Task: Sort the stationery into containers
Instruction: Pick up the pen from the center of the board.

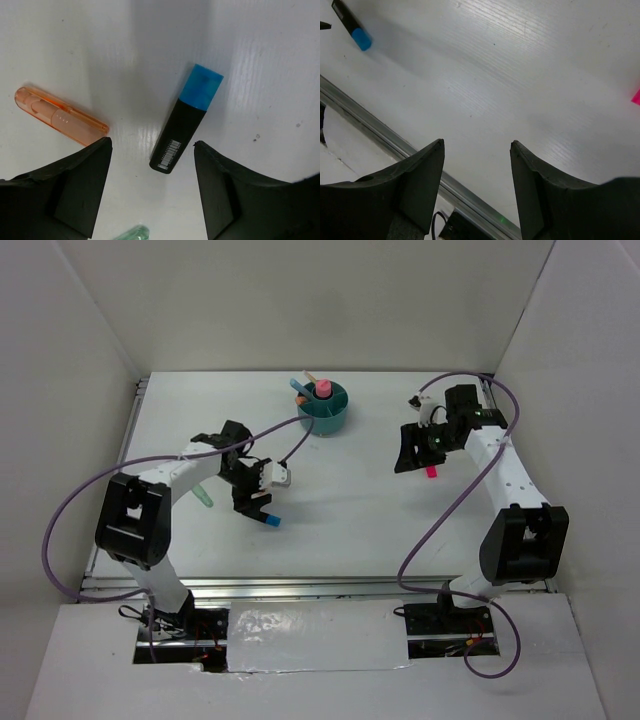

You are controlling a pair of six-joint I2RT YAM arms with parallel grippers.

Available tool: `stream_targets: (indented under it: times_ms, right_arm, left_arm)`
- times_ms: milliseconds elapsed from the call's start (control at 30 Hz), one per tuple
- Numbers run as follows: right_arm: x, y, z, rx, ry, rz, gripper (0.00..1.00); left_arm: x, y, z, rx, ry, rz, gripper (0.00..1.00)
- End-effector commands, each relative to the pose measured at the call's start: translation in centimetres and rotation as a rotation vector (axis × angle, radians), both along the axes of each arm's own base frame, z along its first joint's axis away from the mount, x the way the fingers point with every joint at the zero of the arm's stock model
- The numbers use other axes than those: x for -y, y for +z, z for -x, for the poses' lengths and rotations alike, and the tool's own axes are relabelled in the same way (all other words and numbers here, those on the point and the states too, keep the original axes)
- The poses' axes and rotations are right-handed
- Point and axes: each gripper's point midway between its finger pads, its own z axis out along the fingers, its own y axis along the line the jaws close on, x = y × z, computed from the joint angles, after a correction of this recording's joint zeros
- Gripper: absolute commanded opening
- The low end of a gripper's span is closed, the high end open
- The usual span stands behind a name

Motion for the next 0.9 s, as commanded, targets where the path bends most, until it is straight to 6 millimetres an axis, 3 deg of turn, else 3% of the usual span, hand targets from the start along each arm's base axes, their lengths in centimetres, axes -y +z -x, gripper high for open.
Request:
stream_targets:
  times_ms: [0,100,133,567,767,867]
  right_arm:
    - [-0.3,2.5,-0.1,0.069,0.023,-0.028,0.62]
    - [-0.6,3.0,0.0,0.073,0.027,-0.046,0.62]
    - [0.3,3.3,-0.4,0.081,-0.005,-0.051,0.62]
    - [1.5,4.3,-1.0,0.08,-0.047,-0.099,0.62]
    - [2.0,5.0,-1.7,0.069,-0.088,-0.167,0.62]
    - [2.1,5.7,-1.9,0.064,-0.106,-0.226,0.61]
  left_arm:
    - [0.4,-0.2,-0.1,0.011,-0.11,0.006,0.78]
    - [0.4,-1.1,0.2,0.001,-0.137,-0.001,0.72]
    - [0.4,-1.4,0.4,0.0,-0.152,0.0,0.72]
    - [0.2,-3.9,3.3,-0.041,-0.234,-0.019,0.66]
    - [0.2,-4.6,3.1,-0.018,-0.204,-0.038,0.49]
    - [0.8,-3.8,2.2,0.011,-0.167,-0.013,0.38]
